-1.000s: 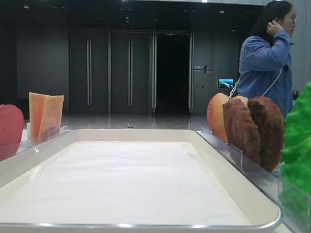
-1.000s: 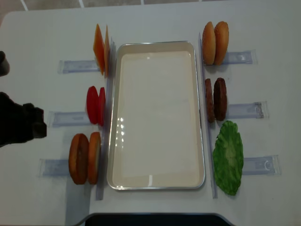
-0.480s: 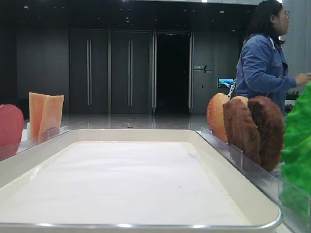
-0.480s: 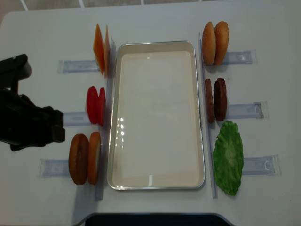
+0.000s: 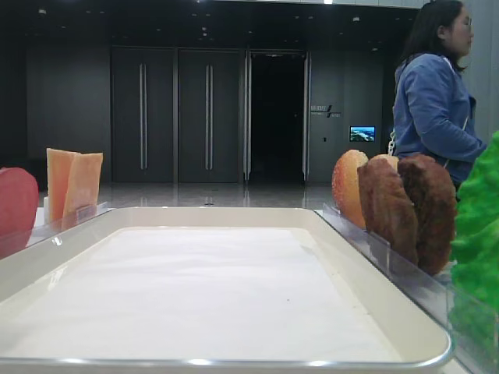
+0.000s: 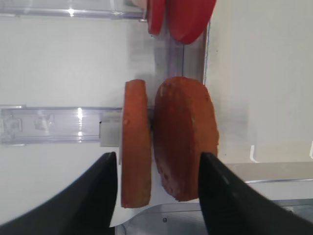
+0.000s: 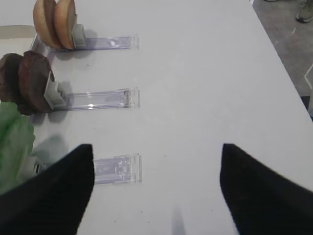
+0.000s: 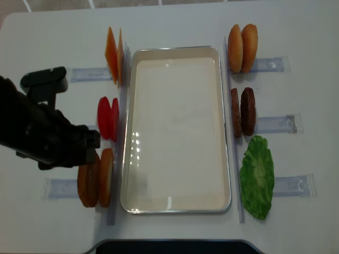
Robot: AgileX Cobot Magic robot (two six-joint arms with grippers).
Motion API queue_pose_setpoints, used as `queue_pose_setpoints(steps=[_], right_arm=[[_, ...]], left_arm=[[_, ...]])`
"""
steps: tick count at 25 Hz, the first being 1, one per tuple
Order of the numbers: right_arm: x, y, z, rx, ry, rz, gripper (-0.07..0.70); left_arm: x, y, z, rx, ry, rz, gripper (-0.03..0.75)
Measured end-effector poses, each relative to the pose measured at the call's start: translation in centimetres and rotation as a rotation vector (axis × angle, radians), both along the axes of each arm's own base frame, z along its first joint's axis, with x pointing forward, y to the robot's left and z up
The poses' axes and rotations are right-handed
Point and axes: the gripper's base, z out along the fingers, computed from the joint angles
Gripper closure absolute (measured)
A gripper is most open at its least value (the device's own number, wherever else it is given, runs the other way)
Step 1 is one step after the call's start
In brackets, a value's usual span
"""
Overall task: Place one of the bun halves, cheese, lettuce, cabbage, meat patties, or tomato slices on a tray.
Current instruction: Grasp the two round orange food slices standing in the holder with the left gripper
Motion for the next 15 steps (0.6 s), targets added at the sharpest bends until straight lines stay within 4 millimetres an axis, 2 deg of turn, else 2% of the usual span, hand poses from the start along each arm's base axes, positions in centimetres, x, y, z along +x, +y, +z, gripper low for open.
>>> queue_pose_setpoints(steps=[7, 15], right_arm=[[0.0, 0.0, 0.0, 0.0, 0.0, 0.0, 0.095], [0.0, 0.0, 0.0, 0.0, 0.0, 0.0, 0.095]], left_arm=[[-0.2, -2.0, -0.7, -0.005, 0.007, -0.024, 0.307], [0.1, -3.0, -1.4, 0.011, 0.023, -0.018, 0.307]])
